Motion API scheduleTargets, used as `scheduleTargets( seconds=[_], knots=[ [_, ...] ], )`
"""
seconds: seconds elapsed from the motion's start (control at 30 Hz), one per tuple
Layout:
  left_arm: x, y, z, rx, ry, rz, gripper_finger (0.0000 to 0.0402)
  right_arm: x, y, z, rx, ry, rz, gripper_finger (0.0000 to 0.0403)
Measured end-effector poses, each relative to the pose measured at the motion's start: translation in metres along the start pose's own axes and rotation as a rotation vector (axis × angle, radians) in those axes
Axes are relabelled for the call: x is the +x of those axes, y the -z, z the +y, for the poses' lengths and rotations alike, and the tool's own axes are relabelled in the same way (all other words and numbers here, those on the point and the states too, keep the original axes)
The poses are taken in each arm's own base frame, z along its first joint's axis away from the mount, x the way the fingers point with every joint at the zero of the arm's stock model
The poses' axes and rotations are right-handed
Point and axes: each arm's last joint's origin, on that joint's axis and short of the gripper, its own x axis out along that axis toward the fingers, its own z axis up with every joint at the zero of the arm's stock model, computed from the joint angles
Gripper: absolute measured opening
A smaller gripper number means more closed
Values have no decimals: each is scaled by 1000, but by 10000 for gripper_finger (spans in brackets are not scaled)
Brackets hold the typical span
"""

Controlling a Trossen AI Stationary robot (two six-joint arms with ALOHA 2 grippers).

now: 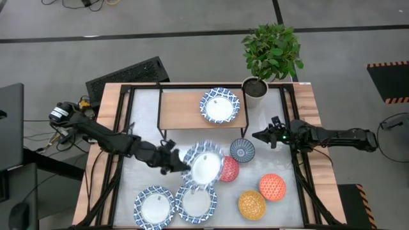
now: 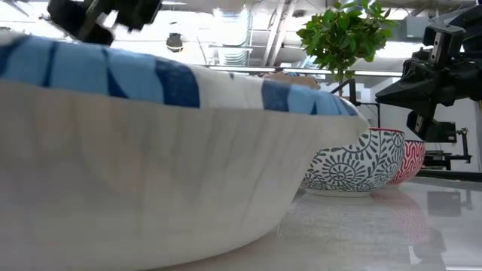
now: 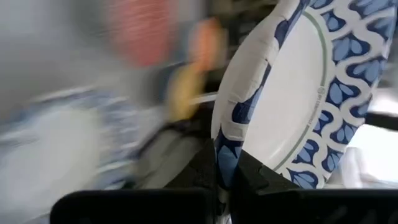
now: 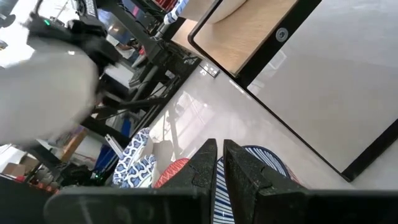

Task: Place and stack bowls onto a shelf
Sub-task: Stack the white patterned bowl on top of the other white patterned bowl on the shelf

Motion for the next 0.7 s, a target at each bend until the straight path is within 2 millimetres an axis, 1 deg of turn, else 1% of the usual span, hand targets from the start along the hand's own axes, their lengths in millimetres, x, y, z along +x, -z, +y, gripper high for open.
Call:
scheduleTargets(
  seconds=[0.07,0.13,0.2,0.27,0.37,0.47,0.57,0.63,0.7],
  knots=[
    [-3,-2,-23,23,103,-74,0,0,0,0,0,0,0,57],
    [-6,-6,-49,58,169,-129,0,0,0,0,0,0,0,57],
    [-8,-13,-74,117,199,-176,0,0,0,0,0,0,-1,57],
    [-10,-21,-99,191,190,-216,0,0,0,0,0,0,-1,57],
    [-22,-40,-135,326,88,-263,0,0,0,0,-1,1,-1,57],
    [-35,-61,-163,423,-56,-338,0,0,0,0,0,1,-2,57],
    [-47,-83,-185,511,-180,-373,0,0,0,0,0,1,-1,57],
    [-54,-97,-194,543,-264,-386,0,0,0,0,0,1,-2,57],
    [-52,-113,-201,572,-303,-390,0,0,0,0,0,1,-3,57]
  ],
)
